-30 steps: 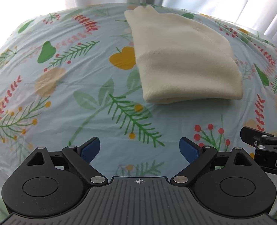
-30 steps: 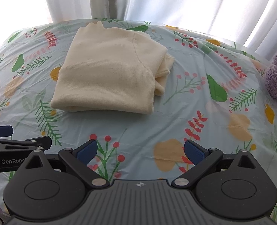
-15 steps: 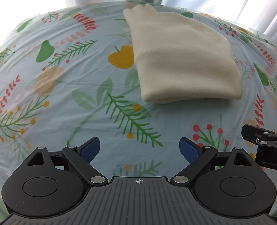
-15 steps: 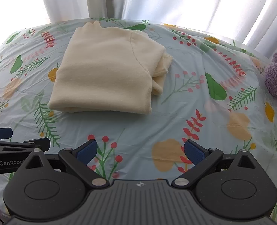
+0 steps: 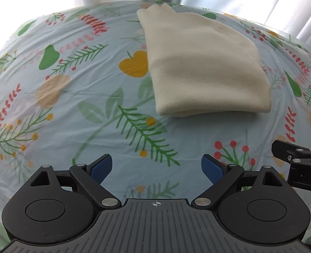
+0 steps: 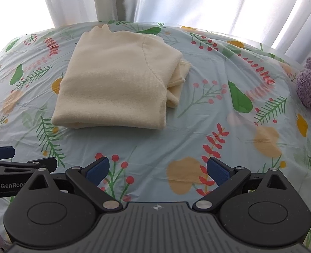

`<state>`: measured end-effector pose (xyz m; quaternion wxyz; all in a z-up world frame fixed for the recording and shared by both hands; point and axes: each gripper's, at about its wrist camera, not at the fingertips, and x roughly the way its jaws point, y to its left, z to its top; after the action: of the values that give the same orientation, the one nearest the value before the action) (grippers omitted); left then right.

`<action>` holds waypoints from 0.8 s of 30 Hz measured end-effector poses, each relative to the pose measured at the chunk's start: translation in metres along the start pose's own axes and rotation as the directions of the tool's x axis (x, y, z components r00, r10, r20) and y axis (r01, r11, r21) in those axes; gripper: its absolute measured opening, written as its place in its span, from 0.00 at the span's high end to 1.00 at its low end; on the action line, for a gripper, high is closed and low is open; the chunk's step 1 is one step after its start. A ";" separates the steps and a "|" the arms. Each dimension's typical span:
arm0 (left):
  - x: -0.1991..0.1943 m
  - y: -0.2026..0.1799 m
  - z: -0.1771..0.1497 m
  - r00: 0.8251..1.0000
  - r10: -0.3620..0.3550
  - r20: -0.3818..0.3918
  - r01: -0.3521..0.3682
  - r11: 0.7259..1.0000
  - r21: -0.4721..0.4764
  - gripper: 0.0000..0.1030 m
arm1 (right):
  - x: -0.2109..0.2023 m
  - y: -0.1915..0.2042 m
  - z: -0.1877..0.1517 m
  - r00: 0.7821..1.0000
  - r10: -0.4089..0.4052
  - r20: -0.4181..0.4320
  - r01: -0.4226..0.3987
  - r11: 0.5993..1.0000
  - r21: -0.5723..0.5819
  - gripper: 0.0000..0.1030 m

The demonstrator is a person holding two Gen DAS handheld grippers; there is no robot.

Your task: Fold small clothes

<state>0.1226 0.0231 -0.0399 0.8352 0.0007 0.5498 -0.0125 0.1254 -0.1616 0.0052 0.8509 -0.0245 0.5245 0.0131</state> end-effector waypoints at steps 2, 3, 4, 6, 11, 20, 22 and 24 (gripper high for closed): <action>0.000 0.000 0.000 1.000 0.002 0.001 -0.002 1.000 -0.002 0.07 | 0.000 0.001 0.000 1.000 0.000 0.000 0.000 1.000 -0.004 0.04; 0.000 0.000 0.000 1.000 0.001 0.001 -0.001 1.000 -0.003 0.07 | 0.000 0.001 0.000 1.000 -0.001 0.000 0.001 1.000 -0.004 0.04; 0.000 0.001 0.000 1.000 0.000 0.002 0.000 1.000 -0.003 0.07 | 0.000 0.001 0.000 1.000 0.000 0.001 0.000 1.000 -0.004 0.04; 0.000 0.001 0.001 1.000 0.001 0.002 -0.001 1.000 -0.003 0.07 | 0.000 0.002 0.000 1.000 0.002 0.002 -0.002 1.000 -0.002 0.04; -0.001 0.001 0.001 1.000 0.003 0.004 -0.003 1.000 0.000 0.07 | 0.000 0.001 0.001 1.000 0.001 0.002 -0.001 1.000 -0.003 0.04; -0.001 0.002 0.002 1.000 0.001 0.005 -0.001 1.000 0.000 0.07 | 0.002 0.002 0.001 1.000 0.003 -0.001 -0.003 1.000 -0.002 0.04; -0.001 0.003 0.002 1.000 0.004 0.006 -0.004 1.000 -0.001 0.07 | 0.002 0.002 0.001 1.000 0.003 0.000 -0.003 1.000 -0.001 0.04; 0.000 0.003 0.002 1.000 0.004 0.006 -0.004 1.000 -0.002 0.07 | 0.002 0.002 0.001 1.000 0.003 0.001 -0.003 1.000 -0.001 0.04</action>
<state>0.1245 0.0260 -0.0387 0.8368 0.0011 0.5474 -0.0103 0.1271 -0.1594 0.0033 0.8510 -0.0241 0.5243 0.0147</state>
